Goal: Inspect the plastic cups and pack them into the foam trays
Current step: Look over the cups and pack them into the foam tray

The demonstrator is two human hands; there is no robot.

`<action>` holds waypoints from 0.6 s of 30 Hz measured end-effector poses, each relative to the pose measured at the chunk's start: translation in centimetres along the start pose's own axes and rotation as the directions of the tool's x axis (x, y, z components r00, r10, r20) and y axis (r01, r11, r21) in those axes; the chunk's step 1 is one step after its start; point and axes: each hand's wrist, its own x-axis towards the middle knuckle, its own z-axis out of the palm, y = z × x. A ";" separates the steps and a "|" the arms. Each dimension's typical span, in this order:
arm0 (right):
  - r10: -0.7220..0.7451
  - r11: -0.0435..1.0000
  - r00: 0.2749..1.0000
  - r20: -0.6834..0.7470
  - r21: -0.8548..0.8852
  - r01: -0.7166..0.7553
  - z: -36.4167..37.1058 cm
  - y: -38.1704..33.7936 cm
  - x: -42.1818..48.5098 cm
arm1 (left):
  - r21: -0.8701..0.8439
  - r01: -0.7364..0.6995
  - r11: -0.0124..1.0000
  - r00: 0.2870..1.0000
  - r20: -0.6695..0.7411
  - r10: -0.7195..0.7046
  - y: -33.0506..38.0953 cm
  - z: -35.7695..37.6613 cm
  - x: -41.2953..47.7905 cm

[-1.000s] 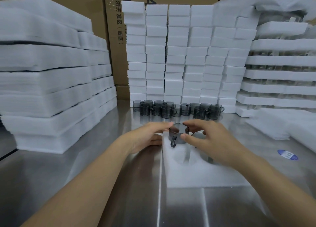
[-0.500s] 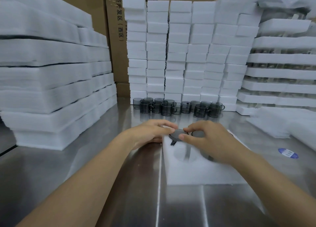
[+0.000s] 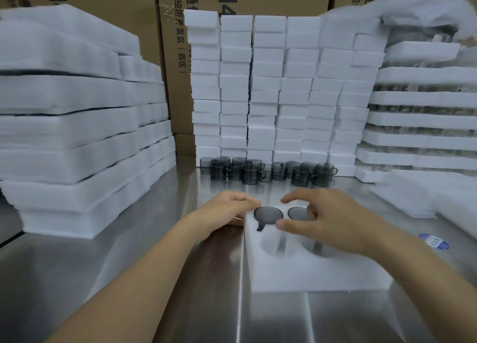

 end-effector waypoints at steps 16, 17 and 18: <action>-0.252 0.949 0.966 0.053 -0.180 0.257 4.4 -1.0 0.0 | 0.661 0.221 0.717 0.734 -0.597 0.324 -5.5 -7.9 10.2; -0.265 0.947 0.963 0.054 -0.173 0.270 4.4 -0.8 0.2 | 0.678 0.247 0.692 0.733 -0.598 0.324 -5.6 -8.4 11.0; -0.277 0.944 0.959 0.050 -0.169 0.282 4.4 -0.6 0.2 | 0.685 0.261 0.680 0.731 -0.601 0.324 -5.7 -8.9 11.6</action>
